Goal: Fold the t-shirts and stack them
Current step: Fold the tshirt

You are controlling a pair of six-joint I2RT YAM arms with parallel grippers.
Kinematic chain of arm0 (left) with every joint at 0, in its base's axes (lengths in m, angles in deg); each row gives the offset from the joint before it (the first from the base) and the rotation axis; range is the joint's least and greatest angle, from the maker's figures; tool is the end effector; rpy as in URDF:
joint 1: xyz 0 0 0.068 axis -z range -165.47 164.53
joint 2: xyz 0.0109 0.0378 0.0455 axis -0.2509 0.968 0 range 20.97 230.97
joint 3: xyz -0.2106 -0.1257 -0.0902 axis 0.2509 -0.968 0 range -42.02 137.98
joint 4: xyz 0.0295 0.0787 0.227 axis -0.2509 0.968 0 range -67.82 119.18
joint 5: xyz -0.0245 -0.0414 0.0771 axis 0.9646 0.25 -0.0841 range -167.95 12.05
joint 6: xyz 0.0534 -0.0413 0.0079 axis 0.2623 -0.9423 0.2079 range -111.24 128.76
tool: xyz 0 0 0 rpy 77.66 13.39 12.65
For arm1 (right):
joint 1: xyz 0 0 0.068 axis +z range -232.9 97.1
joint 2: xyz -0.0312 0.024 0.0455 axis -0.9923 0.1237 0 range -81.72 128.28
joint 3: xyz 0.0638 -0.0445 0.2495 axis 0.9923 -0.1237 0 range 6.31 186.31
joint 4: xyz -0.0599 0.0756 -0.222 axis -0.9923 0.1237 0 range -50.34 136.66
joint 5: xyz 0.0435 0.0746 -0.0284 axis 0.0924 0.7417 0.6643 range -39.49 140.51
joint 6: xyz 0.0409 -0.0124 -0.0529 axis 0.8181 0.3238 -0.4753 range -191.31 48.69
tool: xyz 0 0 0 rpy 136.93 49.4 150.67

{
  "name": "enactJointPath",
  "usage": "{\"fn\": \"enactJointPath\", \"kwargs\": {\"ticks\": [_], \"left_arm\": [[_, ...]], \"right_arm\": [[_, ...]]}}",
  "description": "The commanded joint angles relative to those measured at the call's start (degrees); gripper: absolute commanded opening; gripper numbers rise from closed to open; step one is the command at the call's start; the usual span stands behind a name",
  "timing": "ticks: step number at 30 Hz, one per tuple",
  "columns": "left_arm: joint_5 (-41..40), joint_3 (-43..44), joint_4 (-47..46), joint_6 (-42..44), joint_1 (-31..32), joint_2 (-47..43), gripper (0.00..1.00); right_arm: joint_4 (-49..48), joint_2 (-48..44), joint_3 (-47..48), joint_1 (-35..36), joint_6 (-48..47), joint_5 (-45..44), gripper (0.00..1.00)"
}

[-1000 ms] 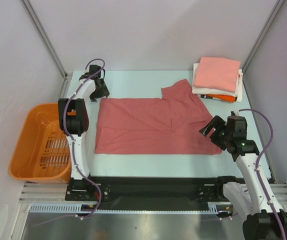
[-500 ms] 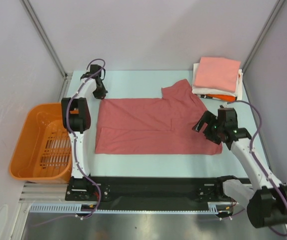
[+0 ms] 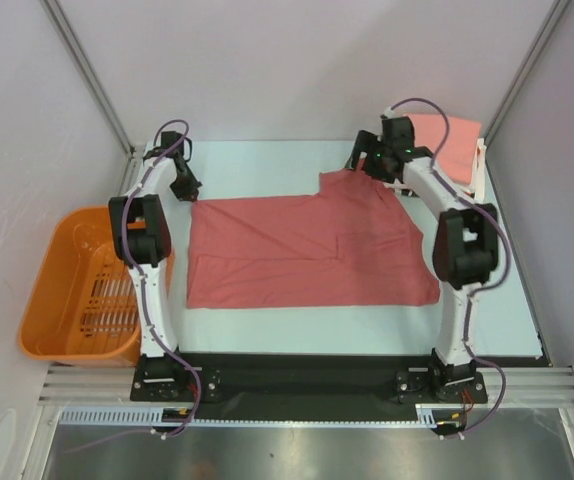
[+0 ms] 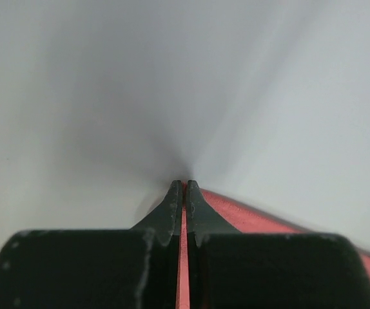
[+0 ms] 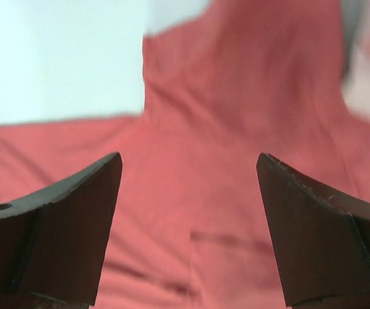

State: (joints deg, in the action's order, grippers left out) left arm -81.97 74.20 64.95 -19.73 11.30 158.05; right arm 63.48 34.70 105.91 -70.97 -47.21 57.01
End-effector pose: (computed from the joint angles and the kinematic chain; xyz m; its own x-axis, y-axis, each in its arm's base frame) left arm 0.4915 0.0314 0.1464 -0.7444 -0.5187 -0.4205 -0.5034 0.8497 -0.1569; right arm 0.4501 0.1014 0.2482 -0.6999 0.2669 -0.6625 -0.0038 0.9262 0.3770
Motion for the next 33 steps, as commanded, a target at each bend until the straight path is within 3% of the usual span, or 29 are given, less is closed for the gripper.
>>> {"fn": "enactJointPath", "kwargs": {"ticks": [1,4,8,17,25,29,32,33], "left_arm": [[-2.85,-1.09,2.68,-0.43,-1.43,-1.98,0.0],[-2.32,-1.44,2.68,-0.25,-1.44,-2.08,0.0],[-0.3,-0.83,2.68,-0.07,-1.43,-1.03,0.0],[-0.12,-0.56,2.68,0.19,-1.35,-0.32,0.0],[-0.3,-0.56,2.59,0.45,-1.35,0.21,0.0],[-0.38,-0.65,2.68,0.63,-1.17,0.21,0.0],[-0.73,-0.74,2.68,0.72,-1.08,-0.05,0.0],[-0.74,-0.74,2.68,0.72,-1.0,-0.05,0.0]], "right_arm": [[2.37,11.69,16.61,1.17,-4.23,-1.58,0.89],[5.36,23.04,32.17,1.7,-5.11,-3.16,0.88],[4.23,32.54,43.2,1.96,-5.47,-10.5,0.88],[-3.42,37.65,44.72,1.17,-8.36,-21.08,0.83],[-4.48,43.45,50.07,0.91,-9.42,-20.57,0.79],[-4.65,44.07,50.09,0.56,-8.98,-19.25,0.68],[-3.25,43.81,49.65,0.38,-8.28,-18.03,0.53],[-2.81,43.72,49.47,0.38,-8.1,-17.76,0.44]]}}
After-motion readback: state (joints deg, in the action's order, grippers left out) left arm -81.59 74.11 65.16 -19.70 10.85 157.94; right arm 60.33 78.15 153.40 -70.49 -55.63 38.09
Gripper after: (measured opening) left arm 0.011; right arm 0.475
